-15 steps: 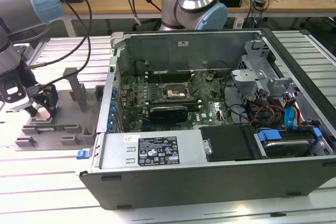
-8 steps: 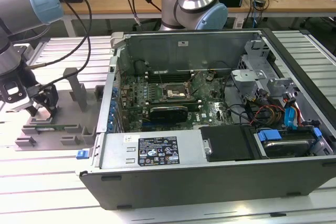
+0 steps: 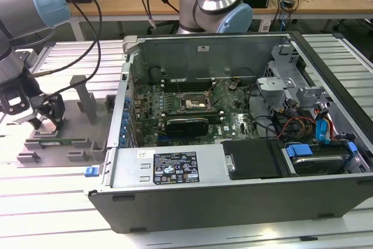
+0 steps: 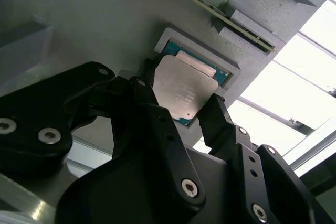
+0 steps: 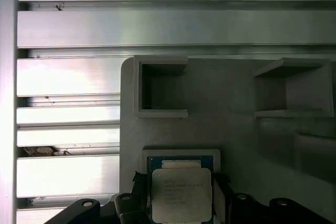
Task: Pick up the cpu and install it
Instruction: 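Pick up the cpu and move it towards the insertion slot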
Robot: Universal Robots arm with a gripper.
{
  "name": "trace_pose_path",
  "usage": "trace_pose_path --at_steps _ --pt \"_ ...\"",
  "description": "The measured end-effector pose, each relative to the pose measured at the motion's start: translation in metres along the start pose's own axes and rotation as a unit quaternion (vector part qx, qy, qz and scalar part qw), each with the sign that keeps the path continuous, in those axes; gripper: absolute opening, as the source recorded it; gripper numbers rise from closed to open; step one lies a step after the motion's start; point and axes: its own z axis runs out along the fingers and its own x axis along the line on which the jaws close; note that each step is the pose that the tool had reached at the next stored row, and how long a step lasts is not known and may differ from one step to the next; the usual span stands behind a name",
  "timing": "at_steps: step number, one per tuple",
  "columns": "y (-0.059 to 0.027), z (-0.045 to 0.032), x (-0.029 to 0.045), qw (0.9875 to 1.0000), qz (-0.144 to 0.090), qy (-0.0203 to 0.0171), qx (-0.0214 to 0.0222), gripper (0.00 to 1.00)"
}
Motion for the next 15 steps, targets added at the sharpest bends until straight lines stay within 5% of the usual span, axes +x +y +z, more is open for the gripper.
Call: trace_pose_path --at_steps 15 --pt "0.0004 -0.0053 -0.0001 1.0000 -0.001 0.0000 -0.0001 0.55"
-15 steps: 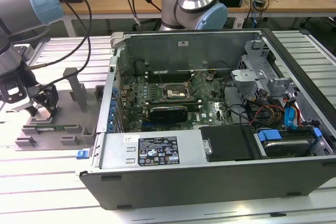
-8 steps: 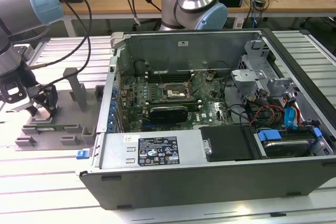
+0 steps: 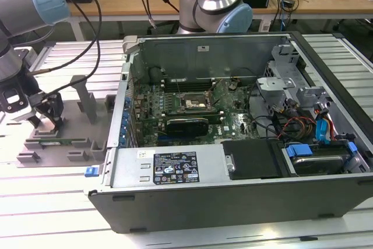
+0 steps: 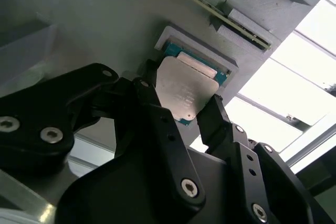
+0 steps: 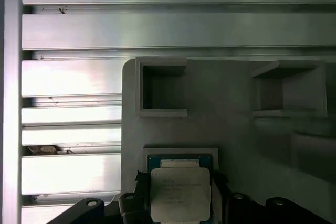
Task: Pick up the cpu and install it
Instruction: 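Pick up the cpu and move it towards the insertion slot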
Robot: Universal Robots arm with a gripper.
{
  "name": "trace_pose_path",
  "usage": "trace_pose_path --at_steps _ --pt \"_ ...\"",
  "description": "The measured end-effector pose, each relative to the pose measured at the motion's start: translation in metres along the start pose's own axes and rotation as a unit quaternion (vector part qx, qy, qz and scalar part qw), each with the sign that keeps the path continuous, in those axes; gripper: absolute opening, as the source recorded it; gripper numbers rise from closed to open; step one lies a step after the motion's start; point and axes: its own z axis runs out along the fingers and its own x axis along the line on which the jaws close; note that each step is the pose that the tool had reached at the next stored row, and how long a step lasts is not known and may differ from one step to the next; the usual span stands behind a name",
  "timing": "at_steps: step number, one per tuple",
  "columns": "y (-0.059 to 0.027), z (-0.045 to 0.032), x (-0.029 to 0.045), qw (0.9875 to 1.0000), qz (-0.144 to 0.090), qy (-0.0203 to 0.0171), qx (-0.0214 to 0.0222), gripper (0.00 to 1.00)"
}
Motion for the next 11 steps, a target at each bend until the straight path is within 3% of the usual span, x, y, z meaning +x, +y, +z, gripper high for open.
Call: trace_pose_path --at_steps 3,11 --pt "0.0000 0.0000 0.0000 0.9999 -0.014 0.0009 -0.0006 0.55" --pt "-0.0002 0.0023 0.0001 0.9999 -0.014 0.0010 -0.0006 0.55"
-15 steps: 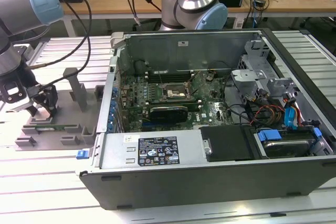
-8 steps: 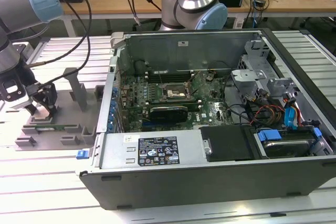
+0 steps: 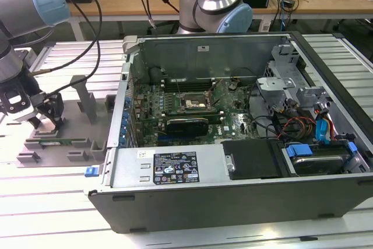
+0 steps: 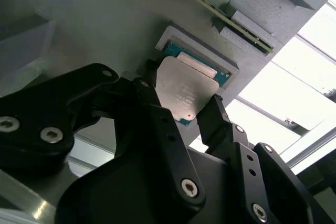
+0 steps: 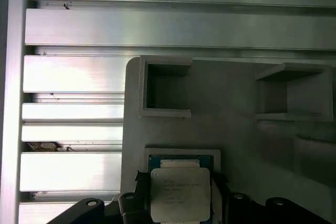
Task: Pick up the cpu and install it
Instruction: 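Pick up the cpu and move it towards the insertion slot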
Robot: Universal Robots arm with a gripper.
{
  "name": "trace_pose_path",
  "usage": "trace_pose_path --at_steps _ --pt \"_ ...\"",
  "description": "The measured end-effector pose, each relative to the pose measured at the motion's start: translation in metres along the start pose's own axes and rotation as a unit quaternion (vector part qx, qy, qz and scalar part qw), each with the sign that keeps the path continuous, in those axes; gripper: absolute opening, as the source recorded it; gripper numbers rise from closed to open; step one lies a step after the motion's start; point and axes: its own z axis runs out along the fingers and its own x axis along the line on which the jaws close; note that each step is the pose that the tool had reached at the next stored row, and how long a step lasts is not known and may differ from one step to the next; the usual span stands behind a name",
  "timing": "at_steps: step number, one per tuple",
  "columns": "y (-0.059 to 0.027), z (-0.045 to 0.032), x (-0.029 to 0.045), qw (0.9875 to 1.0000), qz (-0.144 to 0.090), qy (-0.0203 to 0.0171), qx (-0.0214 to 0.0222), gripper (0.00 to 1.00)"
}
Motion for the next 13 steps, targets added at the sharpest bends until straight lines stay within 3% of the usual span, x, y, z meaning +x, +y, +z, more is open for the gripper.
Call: trace_pose_path --at_steps 2,6,9,13 --pt "0.0000 0.0001 0.0000 1.0000 0.000 0.0000 0.0000 0.62" --pt "0.0000 0.0007 0.0000 1.0000 0.000 0.0015 0.0045 0.62" --pt "-0.0001 0.0007 -0.0004 0.9999 0.000 0.0032 0.0141 0.62" --pt "0.0000 0.0009 -0.0010 0.9999 0.000 0.0033 0.0142 0.62"
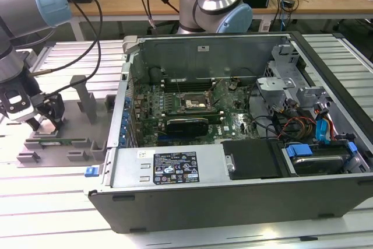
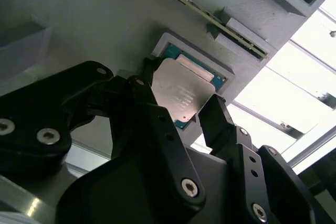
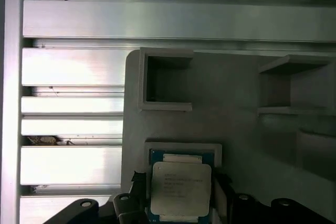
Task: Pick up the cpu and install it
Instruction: 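Pick up the cpu and move it towards the insertion slot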
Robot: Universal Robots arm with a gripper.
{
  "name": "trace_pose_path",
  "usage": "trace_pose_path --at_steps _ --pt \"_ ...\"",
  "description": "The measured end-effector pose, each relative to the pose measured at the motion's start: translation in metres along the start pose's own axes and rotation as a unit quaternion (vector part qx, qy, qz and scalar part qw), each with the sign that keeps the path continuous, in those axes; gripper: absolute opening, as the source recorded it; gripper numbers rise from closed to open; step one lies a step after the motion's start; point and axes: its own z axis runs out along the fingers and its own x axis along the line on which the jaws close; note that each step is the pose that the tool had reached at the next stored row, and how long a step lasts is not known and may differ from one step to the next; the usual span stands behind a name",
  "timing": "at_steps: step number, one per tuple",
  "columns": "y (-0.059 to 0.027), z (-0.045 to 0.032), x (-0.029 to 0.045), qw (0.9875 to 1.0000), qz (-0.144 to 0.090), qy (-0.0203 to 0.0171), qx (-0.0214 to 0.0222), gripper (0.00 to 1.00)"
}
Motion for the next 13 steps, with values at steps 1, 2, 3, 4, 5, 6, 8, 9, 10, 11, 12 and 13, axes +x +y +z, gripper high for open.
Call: trace_pose_path --at_steps 1,2,3,4,5,6,8,9,10,11,12,13 --pt "0.0000 0.0001 -0.0001 1.0000 0.000 0.0000 0.0000 0.62" --pt "0.0000 0.0001 -0.0001 1.0000 0.000 0.0000 0.0000 0.62" --pt "0.0000 0.0001 -0.0001 1.0000 0.000 0.0000 0.0000 0.62" --pt "0.0000 0.0001 -0.0002 1.0000 0.000 0.0000 0.0000 0.62" --pt "0.0000 0.0001 -0.0002 1.0000 0.000 0.0000 0.0000 0.55" --pt "0.0000 0.0001 -0.0002 1.0000 0.000 0.0000 0.0000 0.55" --pt "0.0000 0.0002 -0.0003 1.0000 0.000 0.0000 0.0000 0.55" --pt "0.0000 0.0002 -0.0003 1.0000 0.000 0.0000 0.0000 0.55" --pt "0.0000 0.0001 -0.0003 1.0000 0.000 -0.0001 0.0000 0.55" --pt "0.0000 -0.0007 -0.0005 1.0000 0.000 -0.0002 -0.0001 0.55" --pt "0.0001 -0.0019 -0.0005 1.0000 0.000 -0.0002 -0.0001 0.55" --pt "0.0001 -0.0034 -0.0005 1.0000 0.000 -0.0001 0.0000 0.55"
